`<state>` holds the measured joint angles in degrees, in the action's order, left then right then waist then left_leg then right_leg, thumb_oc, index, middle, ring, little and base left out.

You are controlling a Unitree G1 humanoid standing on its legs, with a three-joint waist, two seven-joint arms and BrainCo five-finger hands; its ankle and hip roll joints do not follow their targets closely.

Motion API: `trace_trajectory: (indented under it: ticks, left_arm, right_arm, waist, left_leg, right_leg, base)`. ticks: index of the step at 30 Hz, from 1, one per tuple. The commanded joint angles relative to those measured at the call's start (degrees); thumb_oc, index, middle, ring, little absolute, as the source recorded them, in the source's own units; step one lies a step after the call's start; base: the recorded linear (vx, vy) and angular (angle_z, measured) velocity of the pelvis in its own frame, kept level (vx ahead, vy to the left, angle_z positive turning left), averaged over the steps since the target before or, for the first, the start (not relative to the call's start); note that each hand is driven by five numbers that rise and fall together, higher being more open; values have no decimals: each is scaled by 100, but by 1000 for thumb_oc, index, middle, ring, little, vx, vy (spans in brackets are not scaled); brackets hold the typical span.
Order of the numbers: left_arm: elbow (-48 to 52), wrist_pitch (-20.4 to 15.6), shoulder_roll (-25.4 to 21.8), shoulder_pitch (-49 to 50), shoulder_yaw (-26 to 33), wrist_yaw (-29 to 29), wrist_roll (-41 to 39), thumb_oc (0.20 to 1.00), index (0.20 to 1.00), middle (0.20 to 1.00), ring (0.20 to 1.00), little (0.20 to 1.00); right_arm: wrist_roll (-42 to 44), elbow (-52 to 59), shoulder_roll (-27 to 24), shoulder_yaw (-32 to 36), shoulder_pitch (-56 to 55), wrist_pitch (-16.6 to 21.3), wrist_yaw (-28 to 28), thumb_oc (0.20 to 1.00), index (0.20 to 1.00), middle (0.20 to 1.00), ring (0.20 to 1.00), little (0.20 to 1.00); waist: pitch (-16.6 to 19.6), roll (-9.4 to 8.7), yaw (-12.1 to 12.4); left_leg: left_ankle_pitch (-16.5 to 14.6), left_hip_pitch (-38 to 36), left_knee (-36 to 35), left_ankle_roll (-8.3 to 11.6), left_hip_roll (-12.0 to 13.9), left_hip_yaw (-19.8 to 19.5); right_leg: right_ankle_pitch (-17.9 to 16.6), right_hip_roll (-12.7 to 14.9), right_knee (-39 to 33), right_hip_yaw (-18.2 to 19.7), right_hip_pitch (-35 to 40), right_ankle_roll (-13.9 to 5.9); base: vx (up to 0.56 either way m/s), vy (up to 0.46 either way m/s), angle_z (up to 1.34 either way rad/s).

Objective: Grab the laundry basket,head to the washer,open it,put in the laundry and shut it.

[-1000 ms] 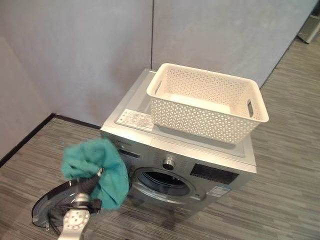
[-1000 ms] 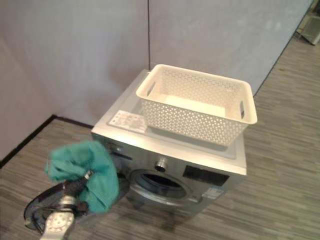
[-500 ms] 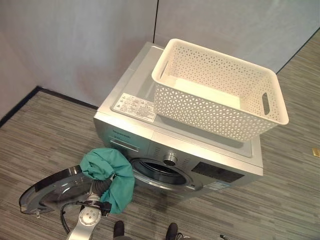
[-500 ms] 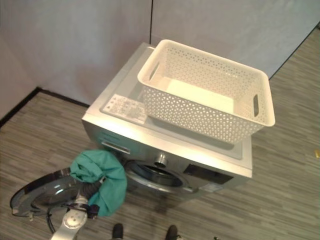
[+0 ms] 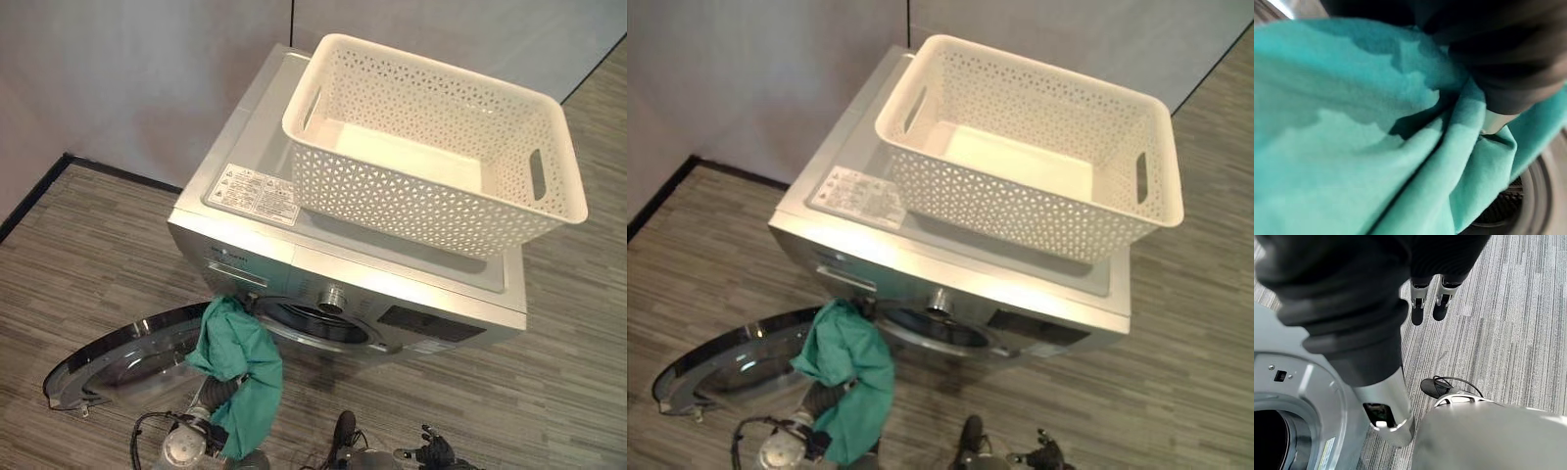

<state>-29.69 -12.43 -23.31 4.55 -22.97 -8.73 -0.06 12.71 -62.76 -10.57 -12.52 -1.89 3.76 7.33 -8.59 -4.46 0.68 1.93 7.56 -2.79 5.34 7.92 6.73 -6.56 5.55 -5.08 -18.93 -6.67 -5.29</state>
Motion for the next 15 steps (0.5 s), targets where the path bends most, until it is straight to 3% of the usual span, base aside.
trace_trajectory:
  ticks: [1, 4, 7, 10, 15]
  left_arm:
    - [-223, -236, 139, -691, -77, -210, -196, 200, 200, 200, 200, 200]
    - [-914, -272, 525, -1921, -371, -799, -639, 200, 200, 200, 200, 200]
    - [-1281, -342, 788, -2557, -409, -1085, -1102, 200, 200, 200, 200, 200]
    - [-1175, -486, 1105, -2650, -479, -1217, -1801, 200, 200, 200, 200, 200]
    - [-1187, -384, 1181, -2685, -720, -1105, -1921, 200, 200, 200, 200, 200]
  right_arm:
    - [-2, -59, -126, -229, 509, 40, 200, 1000, 1000, 1000, 1000, 1000]
    - [60, 459, -30, -783, 1070, 114, 376, 1000, 1000, 1000, 1000, 1000]
    - [154, 626, 17, -1004, 1359, 149, 480, 1000, 1000, 1000, 1000, 1000]
    - [307, 603, 94, -1063, 1721, 157, 720, 1000, 1000, 1000, 1000, 1000]
    - [422, 821, 77, -1092, 1947, 207, 922, 1000, 1000, 1000, 1000, 1000]
  waist:
    - [-353, -141, -86]
    - [-549, -228, -236]
    - [-669, -262, -302]
    - [-868, -232, -296]
    - [-946, -216, -314]
  left_leg:
    - [105, 365, -221, -239, -57, 282]
    - [111, 884, -102, -236, -6, 296]
    - [67, 1346, 246, -256, -22, 247]
    - [-113, 2053, 880, -299, -53, 23]
    - [-327, 2782, 1455, -375, -66, -193]
  right_leg:
    - [656, -56, 87, 329, -25, -115]
    - [684, -73, 503, 565, -812, -107]
    - [746, -8, 875, 536, -1272, -49]
    - [890, 119, 1316, 432, -1805, 17]
    - [1046, 203, 1811, 403, -2436, 92]
  base:
    - [-106, -21, -12]
    - [-204, -38, -27]
    - [-168, -35, -30]
    - [-139, -48, 5]
    - [-72, -26, 14]
